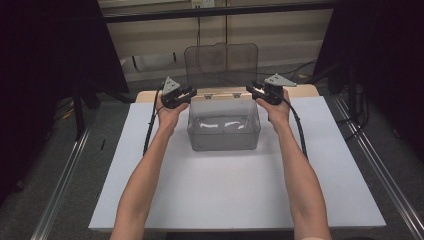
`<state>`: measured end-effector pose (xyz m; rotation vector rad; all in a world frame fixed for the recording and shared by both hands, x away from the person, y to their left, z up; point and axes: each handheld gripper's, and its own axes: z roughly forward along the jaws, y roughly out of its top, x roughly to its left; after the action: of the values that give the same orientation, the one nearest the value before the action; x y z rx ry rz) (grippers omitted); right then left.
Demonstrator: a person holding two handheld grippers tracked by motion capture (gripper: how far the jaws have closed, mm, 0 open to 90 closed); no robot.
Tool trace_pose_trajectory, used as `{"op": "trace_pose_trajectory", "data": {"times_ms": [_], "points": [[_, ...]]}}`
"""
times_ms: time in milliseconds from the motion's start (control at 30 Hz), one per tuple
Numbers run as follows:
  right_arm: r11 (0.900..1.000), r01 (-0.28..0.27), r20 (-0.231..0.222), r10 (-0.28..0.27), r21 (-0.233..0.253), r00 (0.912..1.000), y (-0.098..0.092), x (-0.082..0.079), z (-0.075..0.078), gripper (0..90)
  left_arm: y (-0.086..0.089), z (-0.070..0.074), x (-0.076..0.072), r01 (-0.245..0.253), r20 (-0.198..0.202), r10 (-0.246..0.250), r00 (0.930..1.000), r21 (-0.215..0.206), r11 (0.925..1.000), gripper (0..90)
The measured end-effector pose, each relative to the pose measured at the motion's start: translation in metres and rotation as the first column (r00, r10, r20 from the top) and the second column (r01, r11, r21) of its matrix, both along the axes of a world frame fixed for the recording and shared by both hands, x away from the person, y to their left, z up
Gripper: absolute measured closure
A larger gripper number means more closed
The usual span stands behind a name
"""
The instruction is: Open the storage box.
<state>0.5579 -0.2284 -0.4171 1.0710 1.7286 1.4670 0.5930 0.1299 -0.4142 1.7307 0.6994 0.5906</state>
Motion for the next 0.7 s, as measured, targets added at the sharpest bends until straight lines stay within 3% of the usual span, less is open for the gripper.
{"op": "trace_pose_trajectory", "data": {"times_ms": [133, 233, 467, 700], "points": [[1.0, -0.001, -0.01, 0.001, 0.004, 1.0, -0.0005, -0.0003, -0.0006, 63.4, -0.0005, 0.0004, 0.0, -0.002, 0.0, 0.002, 1.0, 0.004, 1.0, 69.2], [1.0, -0.006, -0.012, 0.007, 0.003, 0.9999, -0.0017, -0.0004, 0.0, 62.6, -0.002, -0.0007, 0.0006, -0.003, -0.007, 0.003, 1.0, -0.02, 0.9998, 69.0], [1.0, -0.003, -0.023, 0.004, 0.022, 0.9997, -0.001, 0.0004, -0.0024, 59.9, -0.0011, -0.001, 0.0023, -0.005, -0.007, 0.005, 1.0, -0.009, 0.9999, 66.7], [1.0, -0.001, -0.032, 0.002, 0.023, 0.9995, -0.0015, 0.002, -0.0049, 59.9, -0.0022, -0.0017, 0.004, -0.007, -0.034, 0.006, 0.9994, -0.024, 0.9997, 63.9]]}}
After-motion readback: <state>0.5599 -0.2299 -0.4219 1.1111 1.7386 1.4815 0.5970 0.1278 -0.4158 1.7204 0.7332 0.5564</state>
